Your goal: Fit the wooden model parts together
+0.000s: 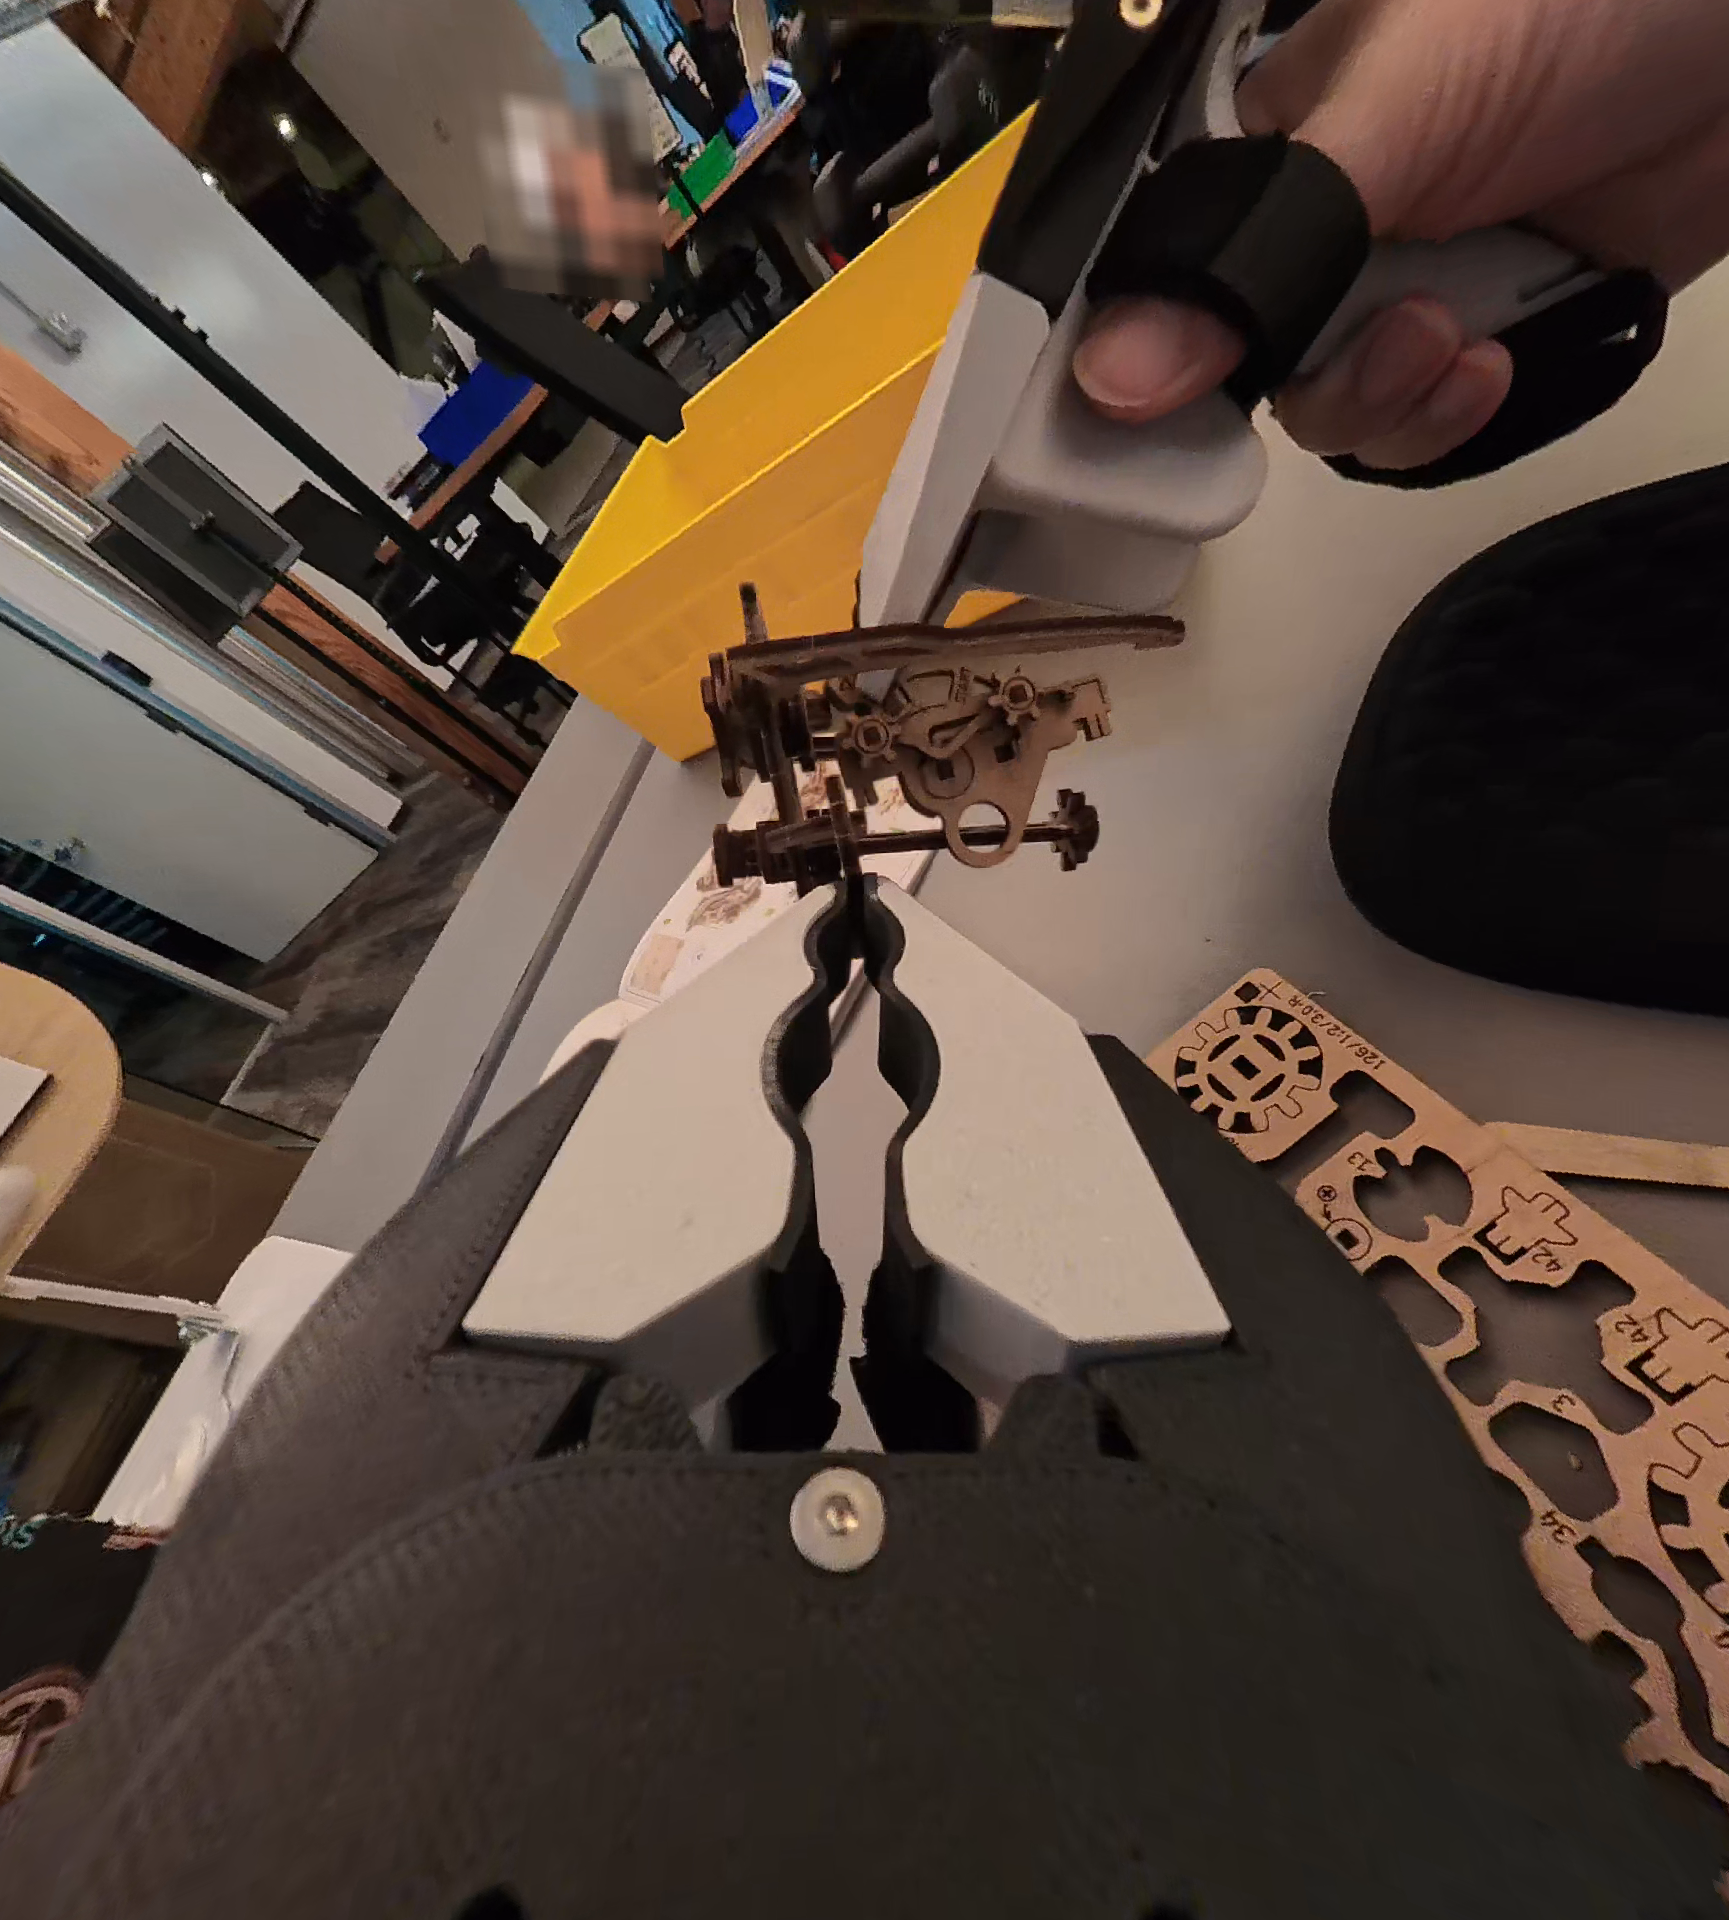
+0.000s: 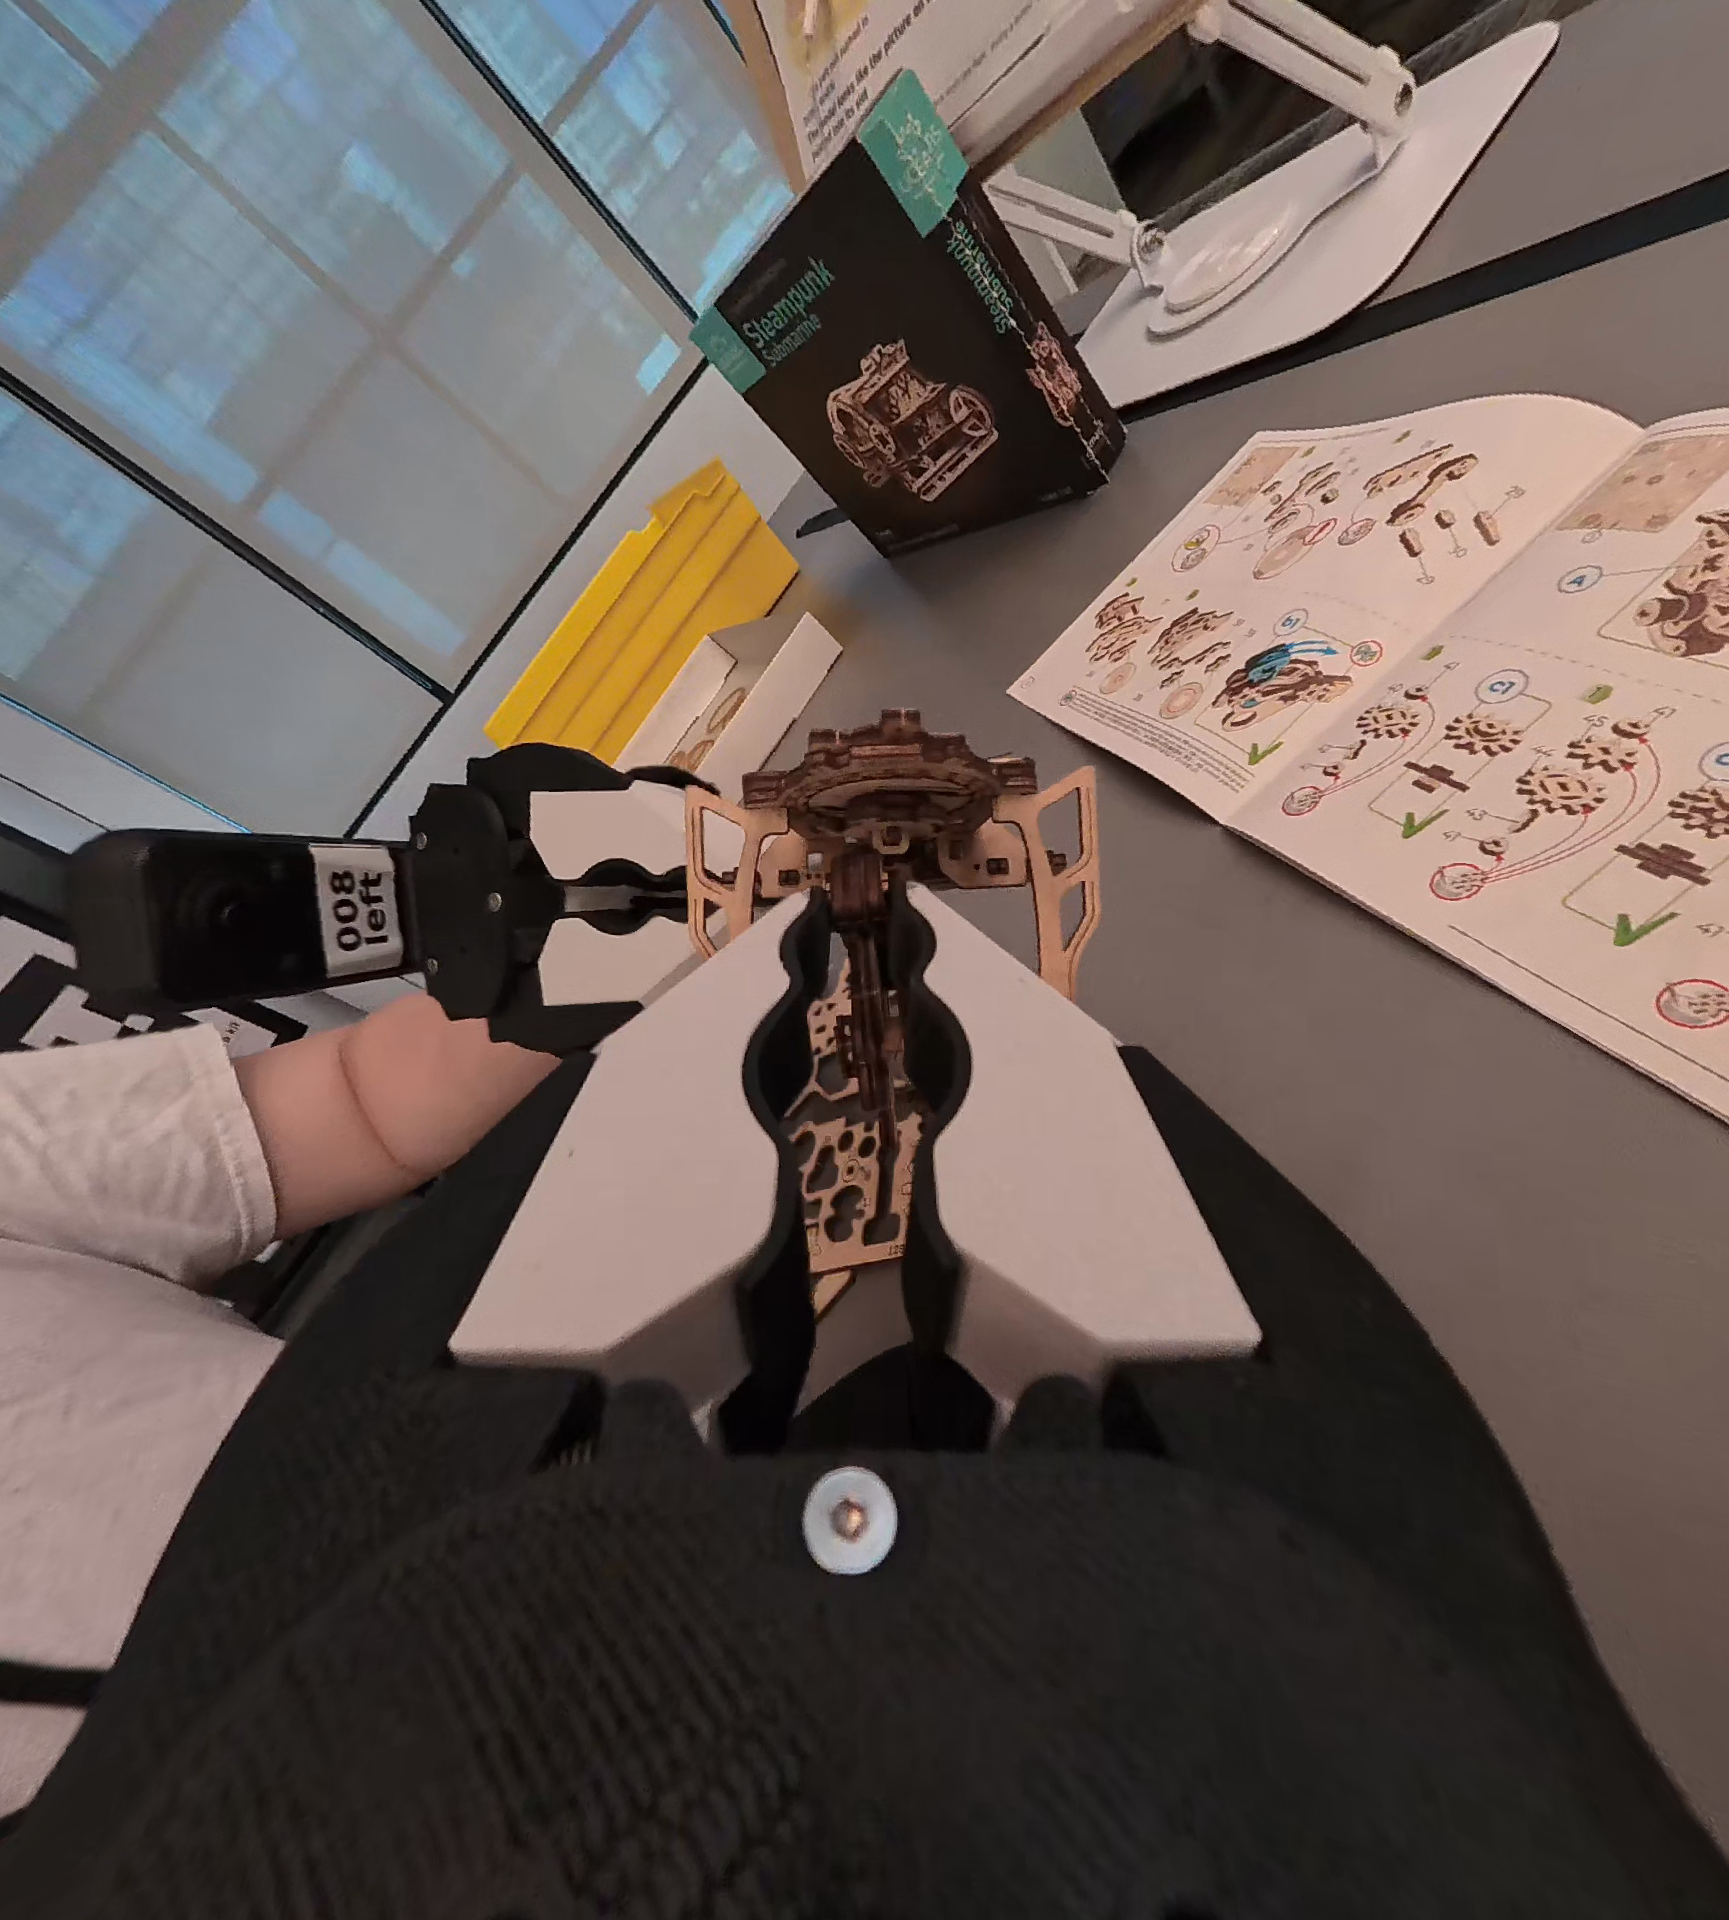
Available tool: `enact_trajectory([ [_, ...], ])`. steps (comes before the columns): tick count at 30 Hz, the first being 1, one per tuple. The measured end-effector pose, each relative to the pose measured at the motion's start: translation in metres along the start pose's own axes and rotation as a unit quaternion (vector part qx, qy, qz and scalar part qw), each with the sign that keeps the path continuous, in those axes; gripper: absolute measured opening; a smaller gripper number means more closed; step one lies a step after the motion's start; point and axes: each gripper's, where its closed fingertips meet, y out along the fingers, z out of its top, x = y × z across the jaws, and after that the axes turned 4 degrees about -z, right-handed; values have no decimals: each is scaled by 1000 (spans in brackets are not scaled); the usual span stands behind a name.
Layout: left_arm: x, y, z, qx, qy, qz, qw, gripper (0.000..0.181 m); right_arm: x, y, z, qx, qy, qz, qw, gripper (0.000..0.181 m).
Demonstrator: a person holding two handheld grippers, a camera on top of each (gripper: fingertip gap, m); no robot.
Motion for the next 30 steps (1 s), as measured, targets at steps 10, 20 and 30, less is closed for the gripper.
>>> enact_trajectory([
  [10, 2, 7, -2, 1, -25, -27, 999, 0, 3, 2, 0, -2, 38, 44, 998, 9],
  [20, 4, 13, -15, -15, 40, 3, 999, 0, 9, 13, 3, -24, 41, 66, 997, 9],
  [30, 20, 21, -25, -35, 62, -9, 997, 0, 21, 15, -13, -57, 83, 80, 992, 8],
])
